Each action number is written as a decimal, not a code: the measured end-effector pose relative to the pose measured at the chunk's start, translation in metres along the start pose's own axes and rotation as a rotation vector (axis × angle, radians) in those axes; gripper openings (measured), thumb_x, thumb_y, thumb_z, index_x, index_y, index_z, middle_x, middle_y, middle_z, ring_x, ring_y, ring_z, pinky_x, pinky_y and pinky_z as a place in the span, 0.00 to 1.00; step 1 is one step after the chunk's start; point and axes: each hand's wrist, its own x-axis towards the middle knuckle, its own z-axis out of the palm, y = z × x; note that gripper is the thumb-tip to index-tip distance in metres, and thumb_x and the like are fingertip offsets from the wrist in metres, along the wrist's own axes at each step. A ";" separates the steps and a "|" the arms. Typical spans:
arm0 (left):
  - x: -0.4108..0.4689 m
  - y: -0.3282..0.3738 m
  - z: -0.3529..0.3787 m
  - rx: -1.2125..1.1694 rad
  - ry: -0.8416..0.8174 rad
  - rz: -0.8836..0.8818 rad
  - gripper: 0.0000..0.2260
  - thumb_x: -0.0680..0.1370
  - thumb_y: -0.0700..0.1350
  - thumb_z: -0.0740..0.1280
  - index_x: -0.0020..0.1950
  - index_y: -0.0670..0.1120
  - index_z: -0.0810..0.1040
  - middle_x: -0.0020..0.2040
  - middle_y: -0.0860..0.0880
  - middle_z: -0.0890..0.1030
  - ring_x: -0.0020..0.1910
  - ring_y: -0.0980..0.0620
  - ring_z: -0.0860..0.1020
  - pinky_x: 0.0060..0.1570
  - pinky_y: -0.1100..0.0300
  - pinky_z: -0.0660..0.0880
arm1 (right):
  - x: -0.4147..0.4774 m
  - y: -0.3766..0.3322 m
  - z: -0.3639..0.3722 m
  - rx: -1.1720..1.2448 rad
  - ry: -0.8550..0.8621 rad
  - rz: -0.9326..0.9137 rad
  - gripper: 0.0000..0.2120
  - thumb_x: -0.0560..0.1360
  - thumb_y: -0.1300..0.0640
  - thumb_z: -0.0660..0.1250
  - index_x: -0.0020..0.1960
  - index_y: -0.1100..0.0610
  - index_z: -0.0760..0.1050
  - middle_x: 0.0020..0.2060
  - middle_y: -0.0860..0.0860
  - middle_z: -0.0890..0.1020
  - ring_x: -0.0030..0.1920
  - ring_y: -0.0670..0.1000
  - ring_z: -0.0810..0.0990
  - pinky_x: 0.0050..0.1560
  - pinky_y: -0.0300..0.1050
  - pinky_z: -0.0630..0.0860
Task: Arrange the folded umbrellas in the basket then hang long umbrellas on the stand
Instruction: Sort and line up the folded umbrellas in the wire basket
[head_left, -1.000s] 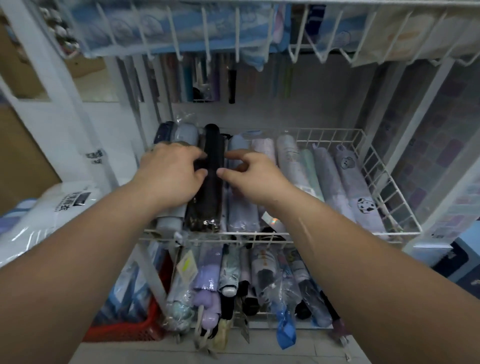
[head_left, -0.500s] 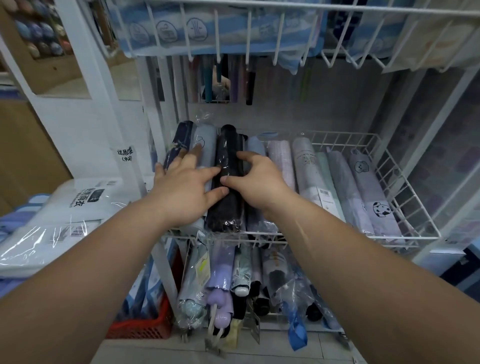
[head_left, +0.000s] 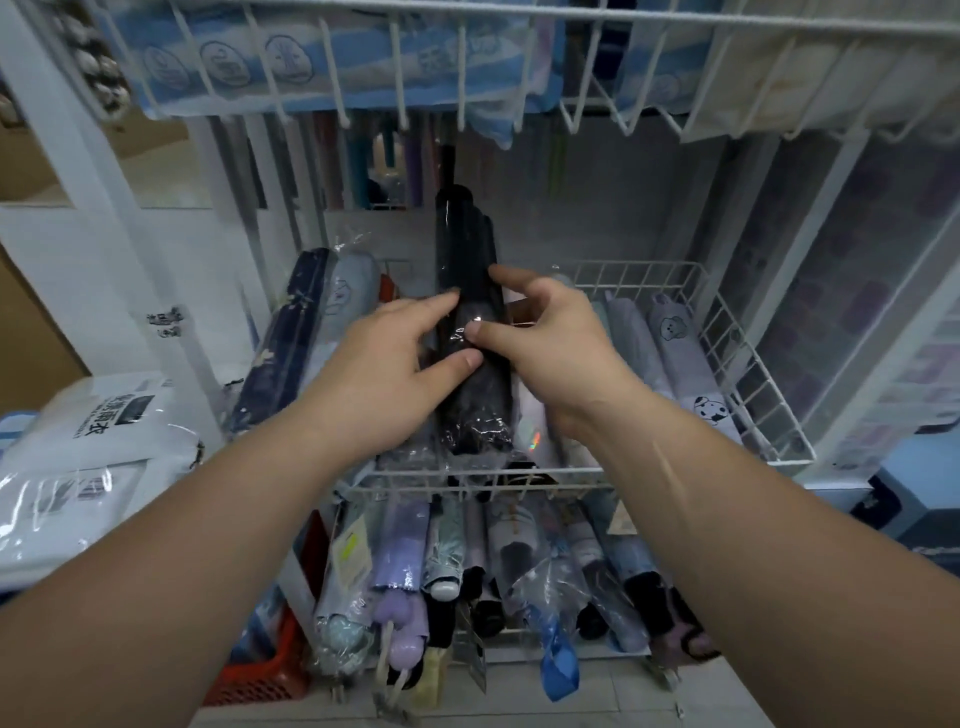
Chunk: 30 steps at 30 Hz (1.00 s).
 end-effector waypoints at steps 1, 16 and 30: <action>0.004 0.008 0.007 -0.035 -0.004 -0.016 0.29 0.77 0.53 0.71 0.76 0.50 0.69 0.65 0.42 0.78 0.58 0.47 0.79 0.55 0.62 0.70 | -0.001 -0.001 -0.012 -0.012 0.005 -0.001 0.29 0.71 0.66 0.76 0.70 0.54 0.74 0.51 0.62 0.83 0.51 0.58 0.85 0.57 0.58 0.81; 0.064 0.081 0.131 -0.353 -0.262 -0.116 0.34 0.74 0.44 0.76 0.78 0.47 0.66 0.63 0.39 0.81 0.57 0.49 0.82 0.58 0.62 0.76 | 0.007 0.039 -0.152 -0.123 0.088 0.116 0.28 0.74 0.67 0.73 0.73 0.57 0.72 0.48 0.56 0.83 0.44 0.51 0.84 0.50 0.47 0.84; 0.053 0.074 0.139 0.390 -0.203 0.121 0.28 0.74 0.66 0.65 0.72 0.58 0.72 0.76 0.56 0.69 0.77 0.49 0.60 0.72 0.41 0.57 | 0.011 0.071 -0.156 -0.259 0.039 0.136 0.26 0.75 0.62 0.74 0.71 0.55 0.74 0.43 0.48 0.81 0.40 0.45 0.83 0.49 0.44 0.83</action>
